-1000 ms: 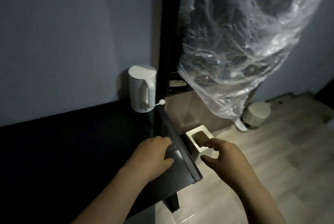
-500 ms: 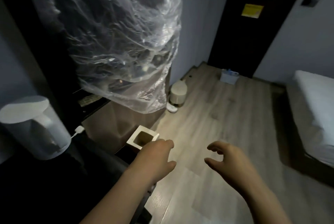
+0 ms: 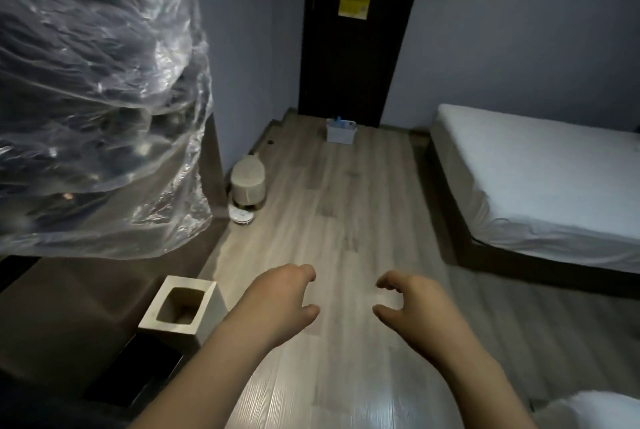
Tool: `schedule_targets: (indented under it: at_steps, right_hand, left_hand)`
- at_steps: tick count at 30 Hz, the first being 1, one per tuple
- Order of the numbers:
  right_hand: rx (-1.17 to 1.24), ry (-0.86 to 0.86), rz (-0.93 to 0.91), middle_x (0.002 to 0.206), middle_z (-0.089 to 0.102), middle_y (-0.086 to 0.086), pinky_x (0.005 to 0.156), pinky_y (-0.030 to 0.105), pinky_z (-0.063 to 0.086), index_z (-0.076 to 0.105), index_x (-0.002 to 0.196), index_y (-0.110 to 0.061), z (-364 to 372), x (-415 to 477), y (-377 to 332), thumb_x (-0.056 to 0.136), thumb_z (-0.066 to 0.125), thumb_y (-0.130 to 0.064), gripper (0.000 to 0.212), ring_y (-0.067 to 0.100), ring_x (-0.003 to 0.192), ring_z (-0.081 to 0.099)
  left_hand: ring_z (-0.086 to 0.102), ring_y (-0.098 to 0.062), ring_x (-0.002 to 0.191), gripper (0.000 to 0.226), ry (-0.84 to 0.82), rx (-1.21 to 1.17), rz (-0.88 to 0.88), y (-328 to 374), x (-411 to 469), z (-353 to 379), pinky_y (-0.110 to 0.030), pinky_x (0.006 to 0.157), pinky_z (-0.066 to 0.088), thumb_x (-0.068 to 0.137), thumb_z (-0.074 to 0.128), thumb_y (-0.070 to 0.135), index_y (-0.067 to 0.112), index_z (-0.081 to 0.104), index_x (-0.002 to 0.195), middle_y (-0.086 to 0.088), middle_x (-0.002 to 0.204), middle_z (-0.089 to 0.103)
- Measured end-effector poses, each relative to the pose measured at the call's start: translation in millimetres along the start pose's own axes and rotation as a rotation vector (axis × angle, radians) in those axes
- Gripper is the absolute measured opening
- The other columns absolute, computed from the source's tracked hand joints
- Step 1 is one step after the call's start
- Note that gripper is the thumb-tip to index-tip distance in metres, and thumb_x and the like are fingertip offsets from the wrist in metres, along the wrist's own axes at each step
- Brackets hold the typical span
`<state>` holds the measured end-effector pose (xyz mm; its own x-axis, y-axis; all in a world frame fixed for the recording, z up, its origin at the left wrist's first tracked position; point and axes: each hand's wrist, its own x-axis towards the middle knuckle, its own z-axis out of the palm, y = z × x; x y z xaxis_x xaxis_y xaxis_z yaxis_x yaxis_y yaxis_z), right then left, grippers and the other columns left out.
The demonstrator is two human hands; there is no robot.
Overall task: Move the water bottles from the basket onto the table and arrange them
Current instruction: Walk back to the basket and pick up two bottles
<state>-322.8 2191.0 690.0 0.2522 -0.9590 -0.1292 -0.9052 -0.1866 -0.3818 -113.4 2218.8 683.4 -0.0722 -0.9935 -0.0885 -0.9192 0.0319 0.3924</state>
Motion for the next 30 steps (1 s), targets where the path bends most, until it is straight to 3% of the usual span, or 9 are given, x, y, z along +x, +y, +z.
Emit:
schedule_targets:
  at_steps: [6,15,26,30]
  right_hand:
    - [-0.040,0.023,0.016,0.118,0.062,-0.007,0.076,0.018,0.041,0.055,0.127,-0.028,-43,58,61,0.086,0.063,-0.036,0.043,0.008,0.101,0.059]
    - [-0.064,0.005,0.051,0.125,0.058,-0.006,0.084,0.019,0.044,0.053,0.130,-0.028,-81,130,117,0.087,0.062,-0.035,0.044,0.009,0.106,0.057]
    - [-0.086,-0.030,0.121,0.122,0.060,-0.004,0.091,0.028,0.051,0.052,0.131,-0.027,-104,289,128,0.088,0.062,-0.033,0.045,0.011,0.104,0.061]
    - [-0.074,-0.029,0.126,0.126,0.058,-0.005,0.092,0.025,0.050,0.053,0.130,-0.027,-115,361,117,0.088,0.062,-0.033,0.044,0.010,0.109,0.058]
  left_hand:
    - [0.054,-0.015,0.112,0.045,0.035,0.036,0.052,53,88,6,-0.025,0.087,0.042,0.086,0.056,0.041,0.026,0.047,0.128,0.006,0.125,0.056]
    - [0.052,-0.015,0.117,0.048,-0.005,0.053,0.102,91,192,10,-0.026,0.094,0.042,0.086,0.057,0.041,0.025,0.047,0.130,0.006,0.128,0.055]
    - [0.053,-0.016,0.117,0.047,-0.030,0.071,0.134,64,361,-4,-0.027,0.091,0.042,0.085,0.056,0.042,0.024,0.049,0.128,0.004,0.128,0.057]
    - [0.053,-0.018,0.117,0.047,-0.029,0.083,0.148,41,427,-26,-0.028,0.093,0.043,0.085,0.055,0.042,0.023,0.049,0.128,0.002,0.127,0.057]
